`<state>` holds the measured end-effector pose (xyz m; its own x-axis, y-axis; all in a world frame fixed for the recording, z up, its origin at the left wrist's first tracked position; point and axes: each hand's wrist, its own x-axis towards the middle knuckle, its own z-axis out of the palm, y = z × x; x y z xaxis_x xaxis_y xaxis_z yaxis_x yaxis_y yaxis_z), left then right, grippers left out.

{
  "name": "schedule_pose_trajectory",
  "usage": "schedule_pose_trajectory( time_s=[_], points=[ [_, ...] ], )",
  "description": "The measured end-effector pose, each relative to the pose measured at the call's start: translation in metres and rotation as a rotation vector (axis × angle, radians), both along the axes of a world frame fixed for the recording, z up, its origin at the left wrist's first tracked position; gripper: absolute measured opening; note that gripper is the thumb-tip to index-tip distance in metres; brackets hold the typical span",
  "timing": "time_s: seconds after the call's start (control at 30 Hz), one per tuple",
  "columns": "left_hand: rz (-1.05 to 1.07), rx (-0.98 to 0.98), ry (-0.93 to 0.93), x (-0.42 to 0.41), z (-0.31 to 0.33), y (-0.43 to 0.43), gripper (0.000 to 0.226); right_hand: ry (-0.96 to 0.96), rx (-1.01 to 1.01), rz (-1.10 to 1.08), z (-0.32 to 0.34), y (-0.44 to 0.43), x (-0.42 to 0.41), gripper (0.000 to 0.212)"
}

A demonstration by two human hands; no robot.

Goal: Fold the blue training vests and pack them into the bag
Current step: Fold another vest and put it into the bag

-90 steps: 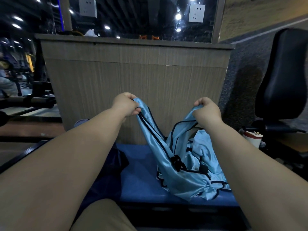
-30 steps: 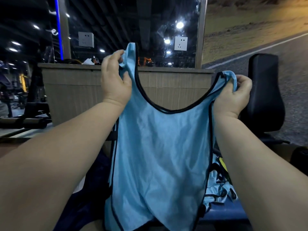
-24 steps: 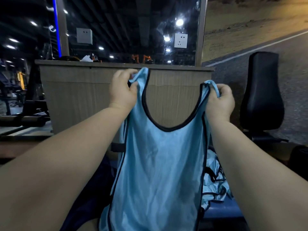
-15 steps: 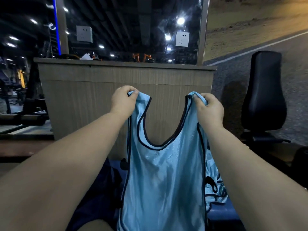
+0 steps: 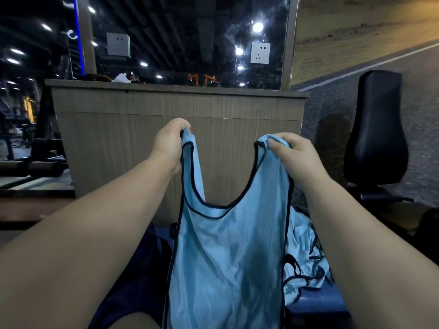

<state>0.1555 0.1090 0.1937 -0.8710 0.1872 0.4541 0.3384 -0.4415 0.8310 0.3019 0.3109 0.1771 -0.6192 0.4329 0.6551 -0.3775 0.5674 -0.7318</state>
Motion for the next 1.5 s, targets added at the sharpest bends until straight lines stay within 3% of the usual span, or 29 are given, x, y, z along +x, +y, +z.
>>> schedule_pose_trajectory(
  time_s=[0.17,0.3,0.53,0.77,0.87,1.0,1.03,1.1,1.23,1.3,1.4,1.5],
  points=[
    [-0.39,0.023,0.036,0.011,0.002,0.004,0.024,-0.171,0.051,0.352,0.008,-0.019,0.008,0.013],
    [-0.583,-0.028,-0.015,0.018,0.001,0.009,0.032,-0.172,0.08,0.468,0.01,-0.03,0.007,0.013],
    [-0.827,-0.102,-0.061,0.037,-0.011,0.025,0.022,-0.053,0.202,0.358,-0.001,-0.044,-0.004,0.019],
    [-0.937,-0.085,-0.129,0.046,-0.018,0.027,0.017,0.08,0.336,0.175,-0.007,-0.048,-0.014,0.025],
    [-0.991,-0.114,-0.14,0.043,-0.021,0.025,0.037,0.092,0.41,0.159,-0.009,-0.05,-0.015,0.025],
    [-1.094,-0.141,-0.18,0.039,-0.026,0.024,0.079,0.108,0.609,0.033,-0.013,-0.052,-0.019,0.021],
    [-1.102,-0.153,-0.184,0.037,-0.027,0.025,0.09,0.114,0.644,0.014,-0.014,-0.053,-0.021,0.01],
    [-1.098,-0.173,-0.194,0.035,-0.027,0.026,0.102,0.114,0.698,-0.029,-0.016,-0.053,-0.024,0.013],
    [-0.922,-0.139,-0.246,0.032,-0.027,0.025,0.105,0.166,0.701,-0.067,-0.017,-0.053,-0.026,0.005],
    [-0.826,-0.154,-0.198,0.032,-0.029,0.023,0.096,0.162,0.562,-0.039,-0.018,-0.053,-0.024,0.015],
    [-0.727,-0.283,-0.056,0.031,-0.039,0.02,0.066,0.134,0.298,0.041,-0.018,-0.048,-0.023,0.03],
    [-0.591,-0.472,0.053,0.026,-0.059,0.017,0.035,0.135,0.179,0.08,-0.016,-0.041,-0.022,0.025]
  ],
)
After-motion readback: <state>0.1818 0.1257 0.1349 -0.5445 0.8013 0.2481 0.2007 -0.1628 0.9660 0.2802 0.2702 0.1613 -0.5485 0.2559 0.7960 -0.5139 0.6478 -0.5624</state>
